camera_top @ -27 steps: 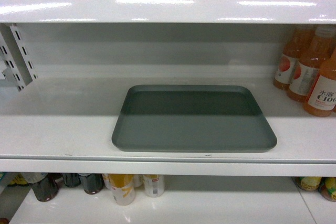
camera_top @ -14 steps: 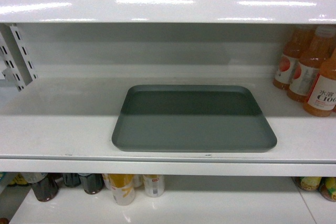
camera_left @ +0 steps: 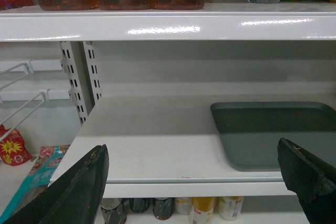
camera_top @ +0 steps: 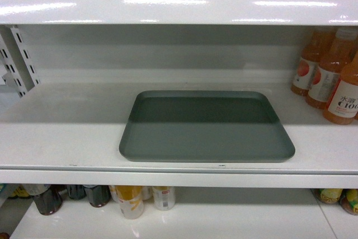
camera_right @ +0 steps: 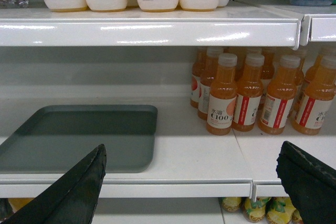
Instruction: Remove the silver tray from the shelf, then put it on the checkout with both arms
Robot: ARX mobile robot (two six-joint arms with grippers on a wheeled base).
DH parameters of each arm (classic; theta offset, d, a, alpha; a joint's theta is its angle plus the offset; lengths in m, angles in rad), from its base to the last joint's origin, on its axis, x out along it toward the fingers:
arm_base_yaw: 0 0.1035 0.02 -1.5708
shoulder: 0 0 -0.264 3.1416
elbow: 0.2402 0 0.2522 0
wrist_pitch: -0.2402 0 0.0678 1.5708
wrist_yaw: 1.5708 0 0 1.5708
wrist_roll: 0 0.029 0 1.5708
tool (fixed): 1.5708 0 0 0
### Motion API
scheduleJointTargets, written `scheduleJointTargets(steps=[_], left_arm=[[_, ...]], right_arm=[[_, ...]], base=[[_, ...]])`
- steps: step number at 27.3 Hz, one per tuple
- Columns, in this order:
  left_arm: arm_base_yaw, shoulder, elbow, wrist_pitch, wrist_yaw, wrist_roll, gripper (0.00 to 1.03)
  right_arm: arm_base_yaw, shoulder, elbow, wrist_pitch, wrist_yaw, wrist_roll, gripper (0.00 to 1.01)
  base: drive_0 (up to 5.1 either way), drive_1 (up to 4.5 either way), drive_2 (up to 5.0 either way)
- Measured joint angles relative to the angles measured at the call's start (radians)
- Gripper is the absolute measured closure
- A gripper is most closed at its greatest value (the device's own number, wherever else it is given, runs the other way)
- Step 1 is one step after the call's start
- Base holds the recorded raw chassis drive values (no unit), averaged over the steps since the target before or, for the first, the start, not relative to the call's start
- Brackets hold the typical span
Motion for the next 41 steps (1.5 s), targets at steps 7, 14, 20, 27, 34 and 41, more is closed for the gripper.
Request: scheduleJointTargets(steps=[7,14,20,27,34,41], left_arm=[[0.000,0.000,0.000,0.000,0.000,0.000,0.05],[0.000,0.000,0.000,0.000,0.000,0.000,0.05],[0.000,0.000,0.000,0.000,0.000,0.000,0.05],[0.000,0.000,0.000,0.000,0.000,0.000,0.05],[0.000,0.000,0.000,0.000,0.000,0.000,0.05],[0.000,0.000,0.000,0.000,0.000,0.000,0.05]], right_arm=[[0.000,0.000,0.000,0.000,0.000,0.000,0.03],[0.000,0.000,0.000,0.000,0.000,0.000,0.03],[0.000,0.000,0.000,0.000,0.000,0.000,0.03],[0.000,0.000,0.000,0.000,0.000,0.000,0.03],[0.000,0.000,0.000,0.000,0.000,0.000,0.03],[0.000,0.000,0.000,0.000,0.000,0.000,0.03]], base=[[0.0,0.00,0.0],[0.0,0.00,0.0],[0.0,0.00,0.0],[0.0,0.00,0.0],[0.0,0.00,0.0],[0.0,0.00,0.0]])
